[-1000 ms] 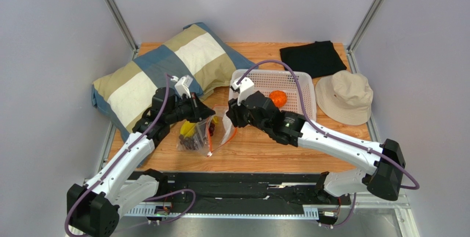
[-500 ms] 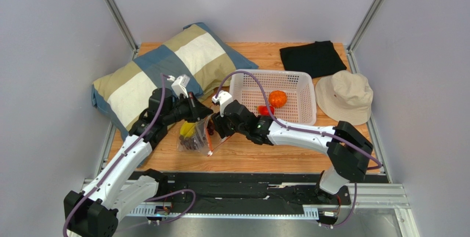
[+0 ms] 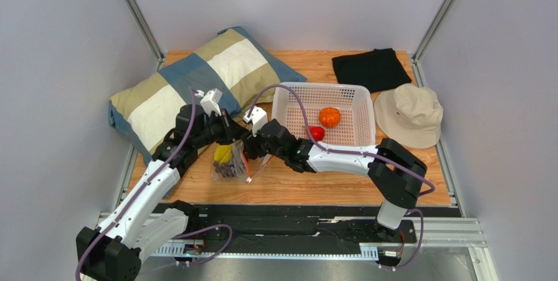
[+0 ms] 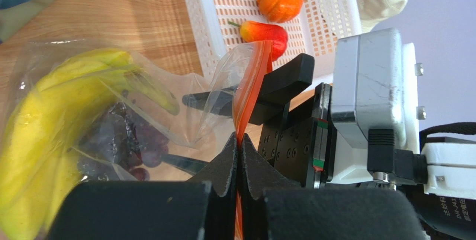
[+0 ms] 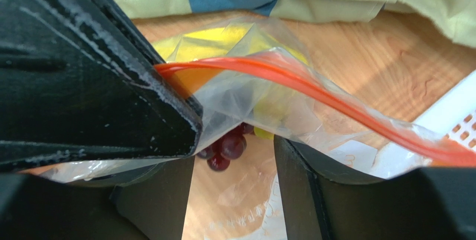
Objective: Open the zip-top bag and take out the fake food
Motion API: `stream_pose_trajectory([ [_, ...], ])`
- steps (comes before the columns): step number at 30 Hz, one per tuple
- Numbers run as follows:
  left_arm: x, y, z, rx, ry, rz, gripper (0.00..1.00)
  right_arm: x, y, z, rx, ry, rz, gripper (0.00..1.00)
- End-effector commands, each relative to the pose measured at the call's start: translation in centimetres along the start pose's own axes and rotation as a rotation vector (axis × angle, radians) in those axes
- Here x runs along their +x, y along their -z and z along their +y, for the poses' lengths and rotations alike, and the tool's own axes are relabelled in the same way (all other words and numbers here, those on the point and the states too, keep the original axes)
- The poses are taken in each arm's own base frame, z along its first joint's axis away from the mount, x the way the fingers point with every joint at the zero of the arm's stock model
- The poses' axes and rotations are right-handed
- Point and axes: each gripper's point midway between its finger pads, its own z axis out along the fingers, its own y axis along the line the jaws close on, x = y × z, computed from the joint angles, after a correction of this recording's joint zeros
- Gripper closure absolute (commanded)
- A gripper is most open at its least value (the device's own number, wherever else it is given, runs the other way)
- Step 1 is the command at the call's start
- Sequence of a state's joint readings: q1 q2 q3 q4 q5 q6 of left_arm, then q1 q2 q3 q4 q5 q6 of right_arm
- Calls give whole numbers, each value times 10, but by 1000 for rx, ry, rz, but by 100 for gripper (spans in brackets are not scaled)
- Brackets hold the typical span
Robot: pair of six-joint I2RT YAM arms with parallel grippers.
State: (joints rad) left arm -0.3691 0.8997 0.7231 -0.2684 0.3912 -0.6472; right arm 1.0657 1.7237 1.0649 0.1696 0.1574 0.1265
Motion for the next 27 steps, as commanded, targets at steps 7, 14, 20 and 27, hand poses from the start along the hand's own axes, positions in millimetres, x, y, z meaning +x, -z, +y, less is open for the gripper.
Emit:
stream_pose_trajectory([
  [7, -11, 7, -25, 87, -33, -28, 100, -17, -35, -13, 86, 122, -147, 47],
  [14, -10, 9, -23, 76, -37, -33, 100, -7, -44, -22, 132, 132, -174, 62],
  [20, -9, 7, -19, 67, -38, -34, 100, -23, -30, -22, 134, 110, -202, 100],
  [27, -21, 12, -22, 46, -75, -58, 100, -45, 14, -11, 117, 37, -148, 100],
])
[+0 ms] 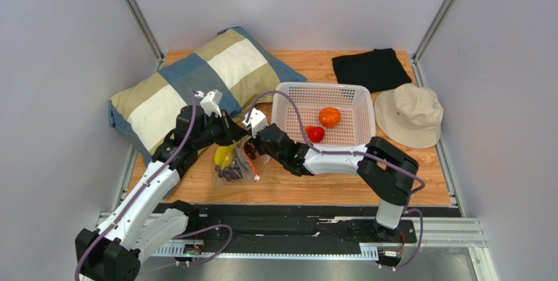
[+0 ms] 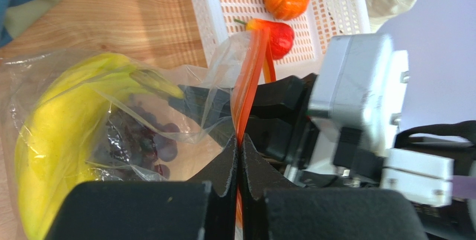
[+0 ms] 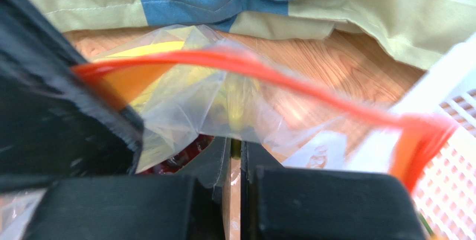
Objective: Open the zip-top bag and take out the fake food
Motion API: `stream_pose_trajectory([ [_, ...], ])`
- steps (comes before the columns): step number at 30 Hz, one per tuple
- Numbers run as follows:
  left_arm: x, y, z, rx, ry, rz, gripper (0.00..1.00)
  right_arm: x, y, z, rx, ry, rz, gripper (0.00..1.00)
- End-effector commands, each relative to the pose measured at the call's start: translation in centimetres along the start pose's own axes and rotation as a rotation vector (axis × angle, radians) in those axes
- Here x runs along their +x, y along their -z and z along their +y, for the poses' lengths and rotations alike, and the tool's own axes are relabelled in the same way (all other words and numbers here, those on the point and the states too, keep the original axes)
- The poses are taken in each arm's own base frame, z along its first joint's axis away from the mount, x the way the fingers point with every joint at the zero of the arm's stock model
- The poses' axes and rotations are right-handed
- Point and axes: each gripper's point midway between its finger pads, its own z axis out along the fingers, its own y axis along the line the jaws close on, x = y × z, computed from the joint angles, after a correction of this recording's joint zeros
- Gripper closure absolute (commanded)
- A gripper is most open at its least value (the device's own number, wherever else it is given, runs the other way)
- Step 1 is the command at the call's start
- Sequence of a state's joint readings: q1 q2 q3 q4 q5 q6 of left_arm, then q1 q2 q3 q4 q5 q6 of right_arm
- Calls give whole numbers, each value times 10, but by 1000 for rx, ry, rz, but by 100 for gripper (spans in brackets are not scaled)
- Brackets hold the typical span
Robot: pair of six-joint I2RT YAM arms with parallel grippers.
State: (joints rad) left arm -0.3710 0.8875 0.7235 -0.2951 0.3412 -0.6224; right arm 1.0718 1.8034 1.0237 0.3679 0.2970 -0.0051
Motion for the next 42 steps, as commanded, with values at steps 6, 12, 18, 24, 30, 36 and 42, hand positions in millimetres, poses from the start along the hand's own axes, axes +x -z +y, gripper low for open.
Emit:
stream_pose_trajectory([
  [6, -34, 15, -43, 114, -37, -66, 100, -87, 67, 7, 55, -13, -101, 100],
  [12, -54, 31, -47, 85, -4, -172, 100, -94, 79, -4, 190, 158, -134, 100],
  [18, -55, 43, -43, 53, 2, -208, 100, -110, 97, -17, 360, 257, -212, 100],
  [24, -52, 39, -28, -5, 44, -224, 100, -123, 108, -8, 334, 289, -254, 100],
  [30, -55, 26, -28, -16, 24, -179, 100, -126, 116, 25, 188, 326, -268, 100],
  [36, -51, 20, -13, -98, 37, -140, 100, -145, 141, 13, 284, 390, -298, 100],
  [42, -47, 29, 1, -164, 53, -173, 100, -156, 158, -27, 418, 357, -300, 100],
])
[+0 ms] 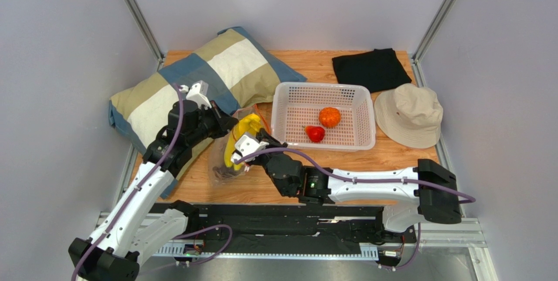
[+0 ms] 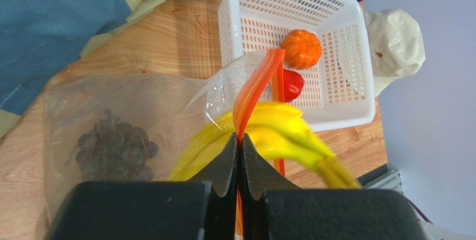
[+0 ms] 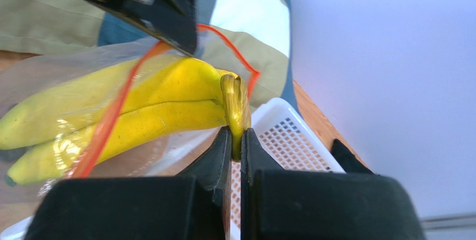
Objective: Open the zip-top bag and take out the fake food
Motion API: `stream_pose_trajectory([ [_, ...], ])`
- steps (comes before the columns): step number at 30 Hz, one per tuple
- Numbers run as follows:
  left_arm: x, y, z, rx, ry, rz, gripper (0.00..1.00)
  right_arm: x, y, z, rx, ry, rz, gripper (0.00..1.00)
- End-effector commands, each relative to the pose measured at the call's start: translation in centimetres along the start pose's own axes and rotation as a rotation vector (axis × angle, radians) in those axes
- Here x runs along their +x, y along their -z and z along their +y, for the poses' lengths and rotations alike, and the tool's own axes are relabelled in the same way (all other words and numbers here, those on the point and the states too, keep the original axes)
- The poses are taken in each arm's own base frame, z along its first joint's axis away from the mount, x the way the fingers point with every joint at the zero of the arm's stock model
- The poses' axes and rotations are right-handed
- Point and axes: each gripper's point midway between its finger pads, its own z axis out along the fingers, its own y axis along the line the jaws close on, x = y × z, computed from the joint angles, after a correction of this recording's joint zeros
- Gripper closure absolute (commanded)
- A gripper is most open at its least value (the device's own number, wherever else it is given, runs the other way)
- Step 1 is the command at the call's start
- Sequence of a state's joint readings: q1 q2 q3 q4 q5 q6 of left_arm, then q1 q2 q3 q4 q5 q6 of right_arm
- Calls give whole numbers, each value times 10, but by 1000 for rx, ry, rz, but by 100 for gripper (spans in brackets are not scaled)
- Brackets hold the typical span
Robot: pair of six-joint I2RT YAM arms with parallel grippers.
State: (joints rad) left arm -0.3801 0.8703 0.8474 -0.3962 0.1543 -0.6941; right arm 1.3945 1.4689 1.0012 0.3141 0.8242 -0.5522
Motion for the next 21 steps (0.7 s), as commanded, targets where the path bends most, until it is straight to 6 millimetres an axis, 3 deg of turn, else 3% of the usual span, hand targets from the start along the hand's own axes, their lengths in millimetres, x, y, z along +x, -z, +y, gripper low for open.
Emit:
stream_pose_trajectory([
  [1, -7, 13, 5, -37, -7, -49, 100, -18, 6, -69, 208, -130, -34, 100],
  [9, 2, 13, 15, -63, -17, -37, 100, 4, 15, -127, 280, -423, -30, 100],
  [10, 2, 13, 17, -71, -19, -37, 100, 19, 14, -140, 314, -432, 6, 100],
  [11, 4, 13, 18, -74, -21, -35, 100, 22, 18, -152, 340, -504, 0, 100],
  [12, 4, 14, 19, -74, -21, -37, 100, 28, 17, -157, 339, -520, 6, 100],
  [13, 5, 14, 20, -78, -21, -38, 100, 46, 16, -168, 371, -522, 39, 100],
  [15, 7, 15, 22, -81, -21, -41, 100, 57, 12, -175, 370, -569, 50, 100],
  [16, 7, 16, 21, -74, -20, -41, 100, 74, 8, -183, 396, -564, 95, 100],
  [18, 7, 17, 16, -43, -14, -49, 100, 99, -5, -176, 389, -570, 147, 100],
  [19, 8, 18, 11, -16, -13, -44, 100, 114, -9, -183, 412, -564, 179, 100],
  [21, 9, 19, 8, 5, -12, -44, 100, 139, -23, -172, 396, -616, 220, 100],
])
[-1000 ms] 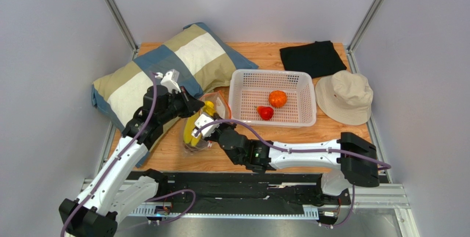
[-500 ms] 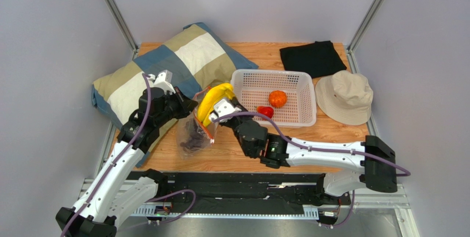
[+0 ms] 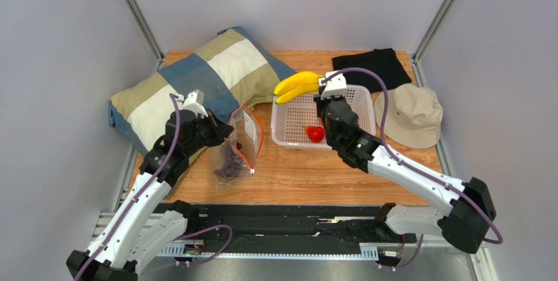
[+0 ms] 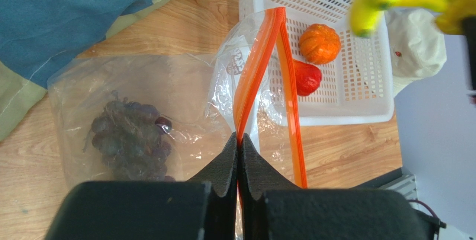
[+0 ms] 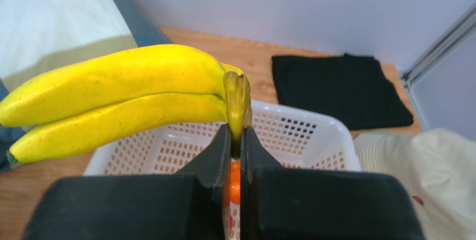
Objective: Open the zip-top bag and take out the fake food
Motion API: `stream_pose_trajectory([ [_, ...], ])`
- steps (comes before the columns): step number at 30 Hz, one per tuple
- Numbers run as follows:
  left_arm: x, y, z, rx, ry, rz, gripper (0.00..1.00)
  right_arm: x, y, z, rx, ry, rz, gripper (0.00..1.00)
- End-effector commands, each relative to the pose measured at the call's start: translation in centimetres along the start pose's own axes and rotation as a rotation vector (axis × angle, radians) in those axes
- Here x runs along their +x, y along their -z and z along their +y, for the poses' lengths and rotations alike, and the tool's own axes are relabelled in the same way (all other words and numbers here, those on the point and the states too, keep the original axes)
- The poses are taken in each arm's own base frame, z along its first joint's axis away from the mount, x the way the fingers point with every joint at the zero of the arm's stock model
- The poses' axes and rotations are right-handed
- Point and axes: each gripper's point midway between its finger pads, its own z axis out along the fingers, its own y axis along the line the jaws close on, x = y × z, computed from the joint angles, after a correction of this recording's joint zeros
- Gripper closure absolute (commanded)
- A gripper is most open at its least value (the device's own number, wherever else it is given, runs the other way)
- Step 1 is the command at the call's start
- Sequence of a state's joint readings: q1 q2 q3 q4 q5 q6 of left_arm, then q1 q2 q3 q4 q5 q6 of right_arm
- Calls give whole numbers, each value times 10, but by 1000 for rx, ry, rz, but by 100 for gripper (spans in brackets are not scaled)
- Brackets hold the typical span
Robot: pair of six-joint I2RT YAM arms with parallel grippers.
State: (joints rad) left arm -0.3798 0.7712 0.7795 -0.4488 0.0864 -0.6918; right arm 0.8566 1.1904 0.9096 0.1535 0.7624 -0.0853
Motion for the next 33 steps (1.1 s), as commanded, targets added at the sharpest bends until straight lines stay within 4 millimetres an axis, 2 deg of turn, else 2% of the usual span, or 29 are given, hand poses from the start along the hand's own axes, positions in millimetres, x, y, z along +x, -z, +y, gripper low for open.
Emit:
stream_pose_trajectory([
  [1, -4, 6, -15, 81, -12, -16, 100, 51, -25, 5, -26, -86, 111, 100],
  [3, -5, 7, -17, 85, -16, -17, 100, 71, -36, 10, -33, -79, 146, 100],
  [6, -6, 9, -20, 98, -17, -15, 100, 87, -50, 17, -55, -76, 179, 100],
  [7, -6, 9, -22, 107, -18, -14, 100, 102, -57, 18, -51, -61, 213, 100],
  [10, -8, 11, -25, 117, -21, -16, 100, 123, -65, 22, -58, -44, 257, 100],
  [14, -8, 13, -26, 121, -26, -15, 100, 136, -68, 29, -80, -54, 294, 99],
  [16, -7, 12, -27, 126, -24, -11, 100, 140, -69, 29, -82, -45, 318, 90],
  [17, -7, 12, -27, 126, -24, -9, 100, 142, -69, 29, -83, -39, 327, 73],
  [19, -6, 12, -27, 130, -26, -3, 100, 145, -66, 29, -82, -32, 351, 56],
  [20, -6, 12, -28, 132, -26, -3, 100, 139, -67, 27, -76, -38, 351, 44],
  [22, -5, 13, -28, 137, -26, 0, 100, 128, -58, 22, -49, -33, 360, 37],
  [24, -6, 13, -29, 141, -30, -3, 100, 103, -46, 22, -53, -9, 346, 27],
  [26, -6, 14, -30, 148, -34, -5, 100, 83, -39, 26, -72, 1, 339, 27],
  [27, -6, 13, -30, 152, -35, -8, 100, 64, -30, 32, -100, 0, 333, 27],
  [29, -5, 12, -31, 162, -33, -11, 100, 48, -19, 43, -138, -29, 329, 27],
  [31, -4, 11, -32, 169, -33, -5, 100, 30, 1, 69, -239, -69, 328, 29],
  [32, -4, 9, -32, 170, -33, -2, 100, 25, 9, 82, -285, -120, 336, 33],
  [33, -4, 8, -33, 173, -34, 0, 100, 21, 25, 106, -397, -146, 356, 37],
])
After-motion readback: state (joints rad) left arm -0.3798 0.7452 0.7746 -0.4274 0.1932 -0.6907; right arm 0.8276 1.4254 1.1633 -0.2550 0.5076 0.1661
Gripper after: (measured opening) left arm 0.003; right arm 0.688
